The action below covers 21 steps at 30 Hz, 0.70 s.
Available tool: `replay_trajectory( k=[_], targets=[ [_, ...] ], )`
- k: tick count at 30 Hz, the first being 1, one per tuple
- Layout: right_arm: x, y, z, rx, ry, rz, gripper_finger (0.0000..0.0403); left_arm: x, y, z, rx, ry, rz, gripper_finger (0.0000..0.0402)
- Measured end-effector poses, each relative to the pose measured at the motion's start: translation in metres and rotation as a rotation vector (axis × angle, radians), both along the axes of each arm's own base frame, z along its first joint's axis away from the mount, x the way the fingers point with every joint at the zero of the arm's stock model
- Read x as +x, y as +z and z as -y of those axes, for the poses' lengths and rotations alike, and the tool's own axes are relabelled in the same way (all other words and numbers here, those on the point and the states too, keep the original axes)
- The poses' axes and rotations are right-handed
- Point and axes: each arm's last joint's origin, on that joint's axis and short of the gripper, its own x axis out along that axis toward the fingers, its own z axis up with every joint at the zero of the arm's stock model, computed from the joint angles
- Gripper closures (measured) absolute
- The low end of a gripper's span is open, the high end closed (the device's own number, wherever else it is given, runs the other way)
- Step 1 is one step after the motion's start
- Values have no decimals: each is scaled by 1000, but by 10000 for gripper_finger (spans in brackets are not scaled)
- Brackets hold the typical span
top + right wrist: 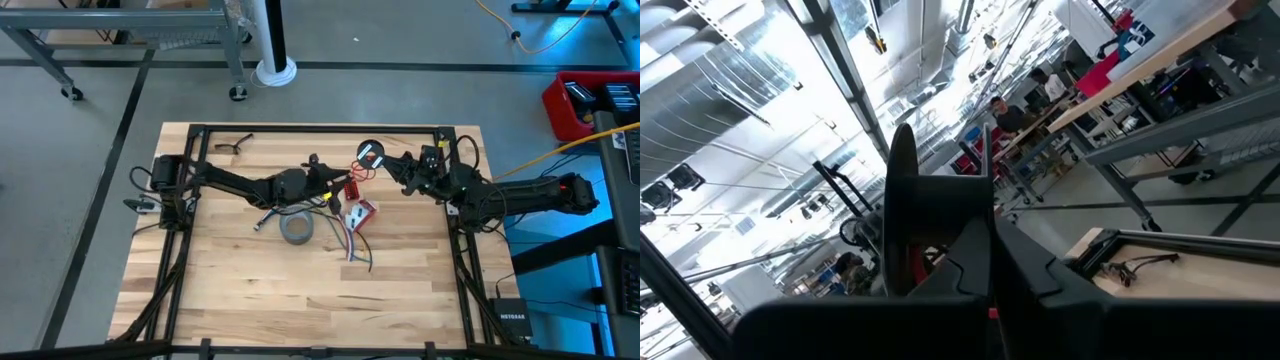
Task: Coil cords
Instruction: Coil the red wire on the black spool
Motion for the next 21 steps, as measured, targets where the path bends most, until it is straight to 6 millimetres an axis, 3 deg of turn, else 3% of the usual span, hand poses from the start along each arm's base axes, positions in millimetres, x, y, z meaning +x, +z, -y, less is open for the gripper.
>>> replay_trajectory(
  k=[9,21],
  targets=[
    [0,1,0,-1,0,10,400,11,-25,3,-107,-65,40,304],
    [0,1,0,2,1,12,400,32,-31,3,-70,-82,74,304]
  ],
)
